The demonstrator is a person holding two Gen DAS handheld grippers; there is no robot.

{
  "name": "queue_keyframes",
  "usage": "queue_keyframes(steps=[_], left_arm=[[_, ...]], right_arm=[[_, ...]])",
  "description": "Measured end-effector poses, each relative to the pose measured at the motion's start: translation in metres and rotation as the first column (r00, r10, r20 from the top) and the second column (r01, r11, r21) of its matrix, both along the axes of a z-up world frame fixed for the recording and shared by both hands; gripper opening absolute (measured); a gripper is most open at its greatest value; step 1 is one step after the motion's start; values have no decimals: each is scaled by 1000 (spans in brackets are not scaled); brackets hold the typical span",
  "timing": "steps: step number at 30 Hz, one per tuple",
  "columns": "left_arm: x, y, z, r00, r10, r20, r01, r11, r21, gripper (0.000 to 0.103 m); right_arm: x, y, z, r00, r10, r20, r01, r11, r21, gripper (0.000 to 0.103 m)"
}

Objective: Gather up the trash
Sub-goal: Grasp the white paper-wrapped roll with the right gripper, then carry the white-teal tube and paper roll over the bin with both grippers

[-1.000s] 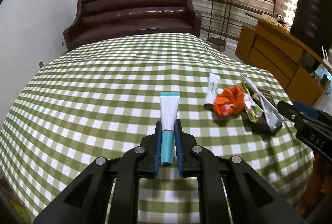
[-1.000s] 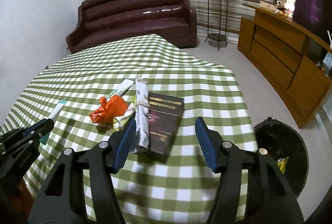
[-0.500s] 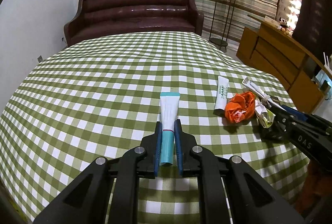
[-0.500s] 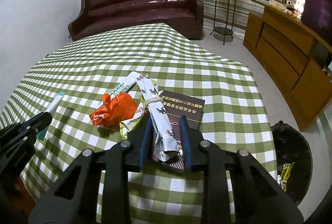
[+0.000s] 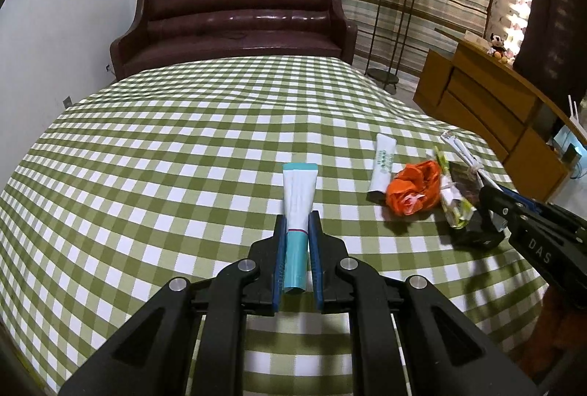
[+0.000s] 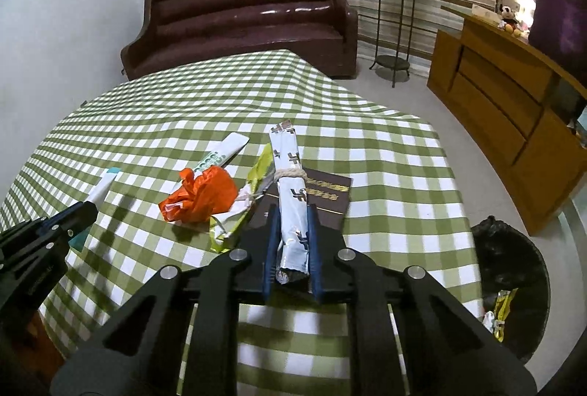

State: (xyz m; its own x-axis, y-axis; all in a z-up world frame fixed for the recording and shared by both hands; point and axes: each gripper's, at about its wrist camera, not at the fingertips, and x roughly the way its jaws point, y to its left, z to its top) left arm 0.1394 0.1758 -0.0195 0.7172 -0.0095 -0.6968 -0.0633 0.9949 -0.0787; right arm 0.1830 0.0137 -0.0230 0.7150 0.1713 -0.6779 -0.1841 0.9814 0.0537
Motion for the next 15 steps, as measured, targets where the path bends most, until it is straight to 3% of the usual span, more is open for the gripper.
queue_keyframes(steps=[5, 15], left_arm=[[-4, -14, 8, 999, -32, 28, 33, 999, -7, 13], [-13, -83, 20, 985, -155, 74, 157, 987, -24, 13]], right_arm=[[-14, -24, 7, 999, -42, 24, 41, 999, 15, 15], [-53, -94, 17, 981, -179, 80, 179, 984, 3, 15]])
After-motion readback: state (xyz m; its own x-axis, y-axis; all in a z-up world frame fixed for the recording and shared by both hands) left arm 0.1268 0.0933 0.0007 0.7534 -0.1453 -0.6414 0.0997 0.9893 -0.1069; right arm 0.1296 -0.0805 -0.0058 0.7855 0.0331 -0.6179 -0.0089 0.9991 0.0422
